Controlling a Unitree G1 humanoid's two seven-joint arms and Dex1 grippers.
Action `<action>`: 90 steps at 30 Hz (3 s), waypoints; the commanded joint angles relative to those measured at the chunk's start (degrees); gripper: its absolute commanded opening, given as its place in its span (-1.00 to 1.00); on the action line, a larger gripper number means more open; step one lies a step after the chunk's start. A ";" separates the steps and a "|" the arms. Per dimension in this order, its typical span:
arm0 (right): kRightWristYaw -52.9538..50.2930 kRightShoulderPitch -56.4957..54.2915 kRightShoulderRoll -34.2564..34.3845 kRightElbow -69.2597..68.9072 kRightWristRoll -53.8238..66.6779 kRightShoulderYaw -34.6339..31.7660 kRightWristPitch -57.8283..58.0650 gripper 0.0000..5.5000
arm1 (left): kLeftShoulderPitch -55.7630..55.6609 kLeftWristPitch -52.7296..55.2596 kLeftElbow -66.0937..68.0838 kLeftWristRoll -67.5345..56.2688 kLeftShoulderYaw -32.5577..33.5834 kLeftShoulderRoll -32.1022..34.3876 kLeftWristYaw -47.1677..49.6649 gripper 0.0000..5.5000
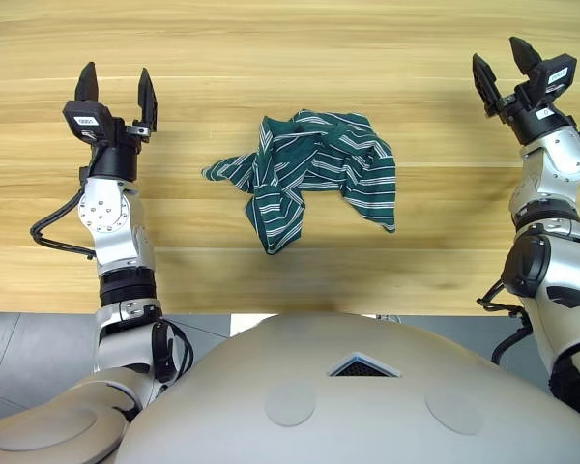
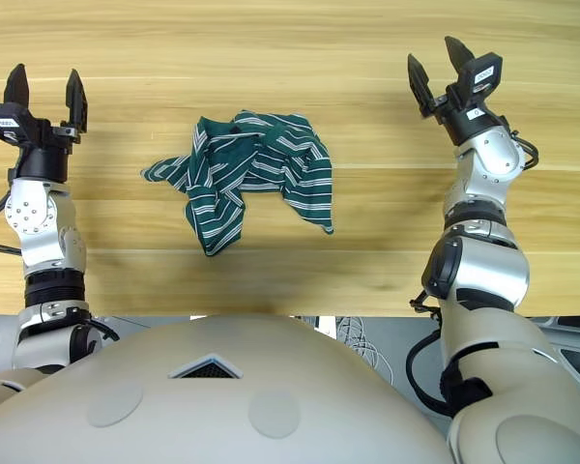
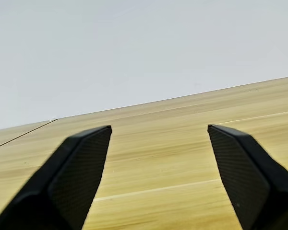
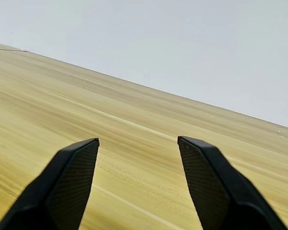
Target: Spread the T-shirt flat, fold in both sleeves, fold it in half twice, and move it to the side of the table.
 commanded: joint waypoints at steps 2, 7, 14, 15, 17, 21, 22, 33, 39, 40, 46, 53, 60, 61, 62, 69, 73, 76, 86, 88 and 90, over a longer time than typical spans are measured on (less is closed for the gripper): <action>1.32 -0.86 0.12 -0.05 0.03 0.13 1.16 0.11 | -0.53 1.02 -0.35 -0.85 0.06 0.06 -0.92 0.31; 3.03 -0.48 0.00 -0.22 0.15 0.10 1.77 0.11 | -0.41 1.51 -0.50 -1.29 -0.09 0.02 -1.45 0.31; 3.81 -0.31 0.00 -0.36 0.02 0.20 1.85 0.11 | -0.22 1.95 -0.71 -1.75 -0.11 0.05 -1.93 0.31; 4.07 -0.26 0.02 -0.39 0.07 0.20 1.82 0.11 | -0.21 1.95 -0.71 -1.75 -0.08 0.03 -2.03 0.31; 4.59 -0.25 0.09 -0.43 0.19 0.13 1.87 0.11 | -0.19 1.99 -0.71 -2.06 -0.03 -0.02 -2.55 0.31; 4.81 -0.31 0.16 -0.47 0.30 -0.05 1.81 0.11 | -0.16 1.93 -0.56 -2.16 0.06 0.04 -2.66 0.31; 4.75 -0.32 0.16 -0.46 0.26 -0.08 1.76 0.11 | -0.17 1.91 -0.49 -2.14 0.08 0.04 -2.66 0.31; 4.88 -0.25 0.33 -0.49 -0.05 0.22 1.80 0.11 | -0.18 1.71 -0.27 -2.47 0.14 -0.08 -3.09 0.31; 5.20 -0.16 0.39 -0.53 -0.18 0.42 1.88 0.11 | 0.07 1.92 -0.57 -2.67 0.01 -0.06 -3.19 0.31; 5.18 -0.16 0.40 -0.53 -0.21 0.45 1.87 0.11 | 0.10 1.96 -0.60 -2.66 0.00 -0.07 -3.17 0.31; 4.44 -0.15 0.38 -0.44 -0.36 0.46 1.17 0.11 | 0.07 2.00 -0.54 -2.58 0.03 -0.11 -2.99 0.31; 7.57 0.66 0.21 -2.48 1.52 -0.12 1.82 0.11 | 1.46 6.44 -5.97 -7.04 -0.45 0.05 -5.66 0.31; 17.72 31.25 -10.43 -64.62 19.46 5.75 44.50 0.11 | 25.75 43.58 -52.83 -31.43 0.97 7.62 3.87 0.31; 15.48 34.70 -11.37 -71.66 22.30 6.71 50.94 0.11 | 27.69 46.28 -57.76 -32.62 -0.27 7.74 6.41 0.31; 13.28 37.55 -12.11 -78.09 23.82 7.64 55.65 0.11 | 29.33 48.61 -62.70 -32.21 -2.54 8.03 8.26 0.31; 1.46 38.03 -6.16 -87.59 25.30 13.92 74.27 0.11 | 29.30 62.96 -70.52 -27.57 -12.75 8.95 14.72 0.31; -3.63 36.45 -4.07 -86.83 25.33 14.57 80.02 0.11 | 28.31 67.44 -69.36 -27.93 -14.68 7.21 16.99 0.31; -5.48 35.80 -3.53 -86.16 25.01 14.09 81.48 0.11 | 28.68 68.62 -68.33 -26.72 -15.24 7.41 16.74 0.31; -7.00 35.86 -3.50 -85.33 23.59 12.43 79.59 0.11 | 27.34 70.03 -66.77 -24.59 -16.96 6.43 15.50 0.31; -7.15 35.76 -3.55 -84.00 22.33 13.17 79.09 0.11 | 26.92 70.25 -66.16 -24.12 -17.32 6.37 15.53 0.31; -7.05 35.97 -3.38 -82.52 20.70 14.52 78.55 0.11 | 26.46 70.52 -65.19 -23.40 -17.52 6.44 15.42 0.31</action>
